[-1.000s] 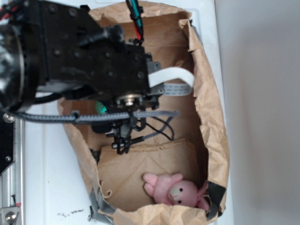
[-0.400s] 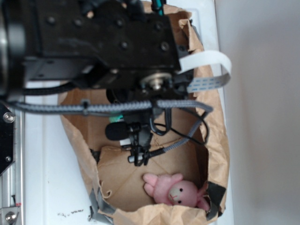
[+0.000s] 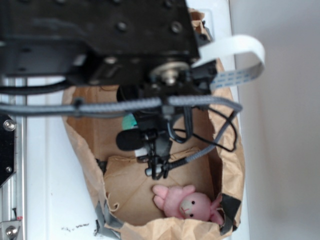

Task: Grab the green ball.

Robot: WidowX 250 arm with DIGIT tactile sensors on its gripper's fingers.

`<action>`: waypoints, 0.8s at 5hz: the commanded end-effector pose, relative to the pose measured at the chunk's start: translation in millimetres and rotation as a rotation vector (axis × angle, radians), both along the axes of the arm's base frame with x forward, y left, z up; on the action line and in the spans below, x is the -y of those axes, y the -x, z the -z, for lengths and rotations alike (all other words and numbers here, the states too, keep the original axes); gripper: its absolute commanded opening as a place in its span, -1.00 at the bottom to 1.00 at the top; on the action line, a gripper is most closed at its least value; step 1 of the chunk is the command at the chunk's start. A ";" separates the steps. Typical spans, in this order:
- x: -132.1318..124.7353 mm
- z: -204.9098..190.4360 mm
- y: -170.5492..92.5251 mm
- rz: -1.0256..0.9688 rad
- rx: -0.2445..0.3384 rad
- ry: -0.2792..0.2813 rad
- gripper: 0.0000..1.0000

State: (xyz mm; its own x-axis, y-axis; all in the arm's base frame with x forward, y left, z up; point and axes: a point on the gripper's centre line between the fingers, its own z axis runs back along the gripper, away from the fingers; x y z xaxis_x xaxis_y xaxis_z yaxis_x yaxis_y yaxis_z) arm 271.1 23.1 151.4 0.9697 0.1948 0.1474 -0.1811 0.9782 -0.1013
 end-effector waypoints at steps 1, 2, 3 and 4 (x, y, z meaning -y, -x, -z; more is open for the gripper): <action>-16.8 -31.3 -7.7 -0.107 0.166 -0.042 -1.00; -18.3 -31.1 -10.9 -0.112 0.166 -0.040 -1.00; -17.1 -29.2 -14.1 -0.111 0.161 -0.051 -1.00; -16.3 -26.0 -16.0 -0.096 0.149 -0.067 -1.00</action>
